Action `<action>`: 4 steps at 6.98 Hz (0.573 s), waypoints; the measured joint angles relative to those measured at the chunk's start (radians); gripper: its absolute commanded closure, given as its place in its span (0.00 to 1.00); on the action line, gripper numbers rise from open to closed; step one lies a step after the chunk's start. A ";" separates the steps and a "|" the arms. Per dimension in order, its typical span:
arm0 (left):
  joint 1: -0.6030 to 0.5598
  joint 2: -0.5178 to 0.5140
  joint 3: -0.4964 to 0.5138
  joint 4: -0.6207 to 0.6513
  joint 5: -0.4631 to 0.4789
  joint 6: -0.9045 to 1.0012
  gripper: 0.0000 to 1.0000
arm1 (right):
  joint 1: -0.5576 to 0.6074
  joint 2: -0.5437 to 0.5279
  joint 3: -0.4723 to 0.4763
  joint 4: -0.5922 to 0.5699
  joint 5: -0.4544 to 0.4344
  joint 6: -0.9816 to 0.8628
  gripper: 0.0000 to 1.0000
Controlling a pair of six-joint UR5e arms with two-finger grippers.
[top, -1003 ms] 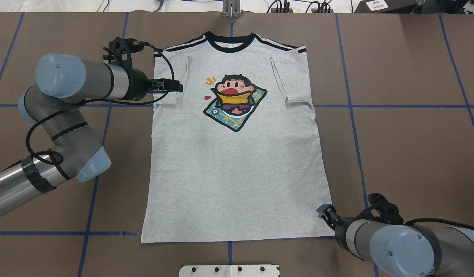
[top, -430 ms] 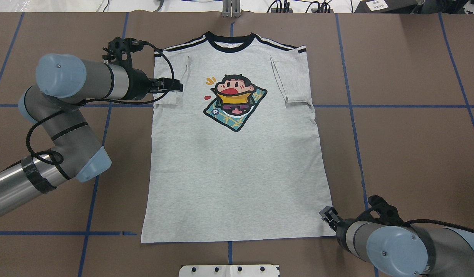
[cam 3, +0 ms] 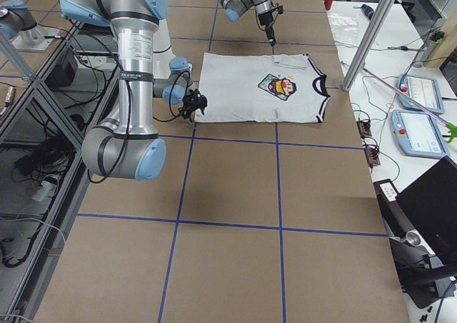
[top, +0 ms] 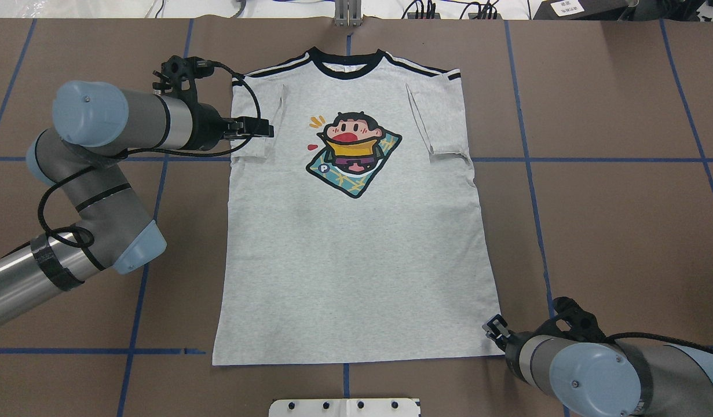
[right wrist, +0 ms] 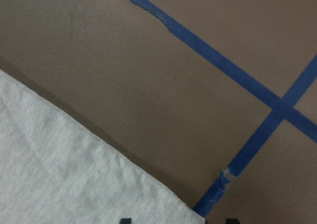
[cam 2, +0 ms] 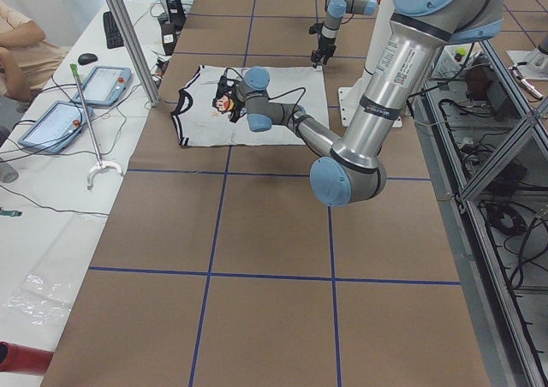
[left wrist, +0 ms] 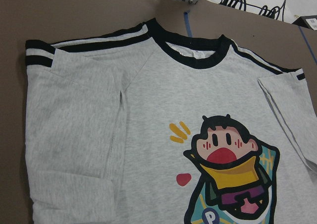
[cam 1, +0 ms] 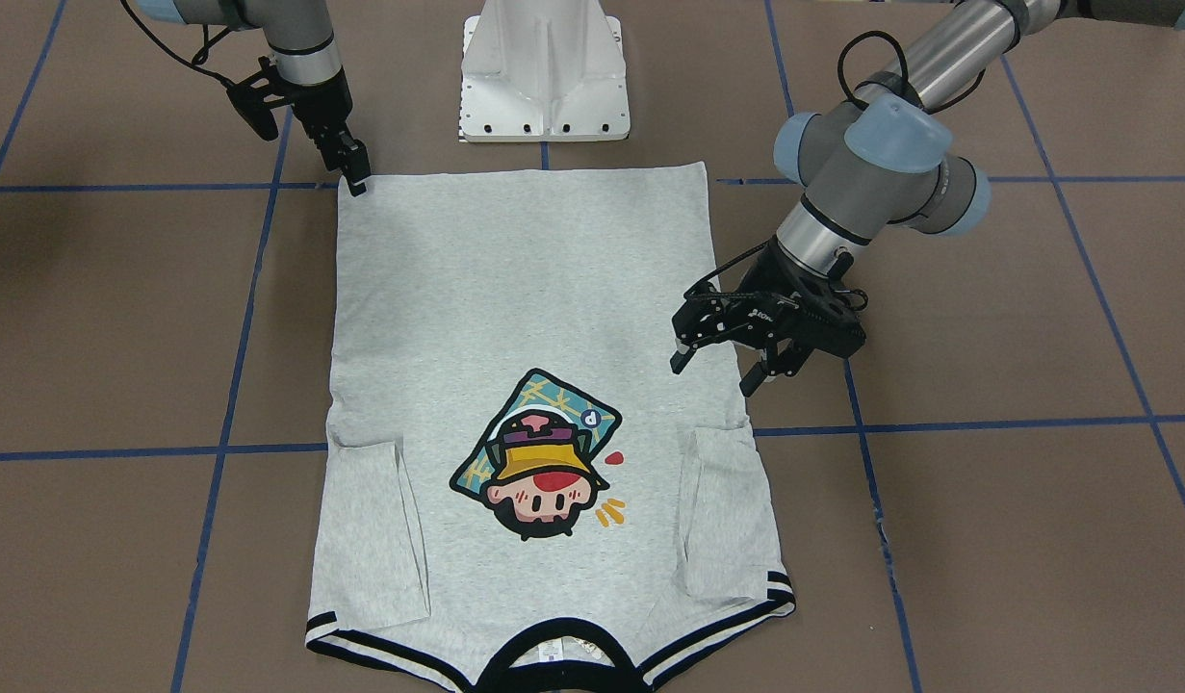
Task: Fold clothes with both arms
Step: 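Move the left gripper down to the other hem corner nearest the robot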
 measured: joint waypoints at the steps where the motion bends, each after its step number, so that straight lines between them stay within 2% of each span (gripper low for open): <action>1: 0.000 0.001 0.000 0.000 0.001 0.000 0.00 | -0.001 -0.001 -0.001 0.000 0.000 0.000 0.78; 2: 0.000 0.001 0.000 0.001 0.001 0.000 0.00 | -0.002 -0.002 -0.001 0.000 0.001 0.001 1.00; 4: 0.000 0.001 -0.002 0.001 0.002 -0.023 0.00 | -0.003 -0.004 -0.001 -0.001 0.001 0.003 1.00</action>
